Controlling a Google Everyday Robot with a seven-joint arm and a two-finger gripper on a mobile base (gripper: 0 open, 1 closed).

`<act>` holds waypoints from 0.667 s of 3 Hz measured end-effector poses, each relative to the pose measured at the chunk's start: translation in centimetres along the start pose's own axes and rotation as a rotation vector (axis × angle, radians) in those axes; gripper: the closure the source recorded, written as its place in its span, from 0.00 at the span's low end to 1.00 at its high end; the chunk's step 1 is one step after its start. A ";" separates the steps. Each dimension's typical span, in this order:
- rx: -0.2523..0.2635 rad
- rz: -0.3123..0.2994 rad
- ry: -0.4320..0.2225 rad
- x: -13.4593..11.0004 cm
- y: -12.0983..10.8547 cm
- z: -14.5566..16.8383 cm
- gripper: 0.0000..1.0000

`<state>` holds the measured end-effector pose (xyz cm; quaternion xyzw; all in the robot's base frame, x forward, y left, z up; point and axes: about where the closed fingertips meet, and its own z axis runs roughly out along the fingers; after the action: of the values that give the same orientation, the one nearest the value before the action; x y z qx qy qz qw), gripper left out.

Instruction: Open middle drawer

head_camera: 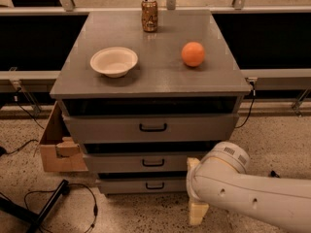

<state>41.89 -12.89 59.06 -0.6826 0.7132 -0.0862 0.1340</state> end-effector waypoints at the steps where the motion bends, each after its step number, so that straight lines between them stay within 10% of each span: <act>1: -0.029 0.011 -0.036 -1.3 0.3 4.4 0.00; 2: -0.071 0.045 -0.063 -1.8 0.1 8.5 0.00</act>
Offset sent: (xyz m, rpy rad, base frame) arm 0.0467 0.0323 -0.1322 0.1276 0.1260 -0.0510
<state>44.47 -10.63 51.06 -0.6730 0.7265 -0.0362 0.1342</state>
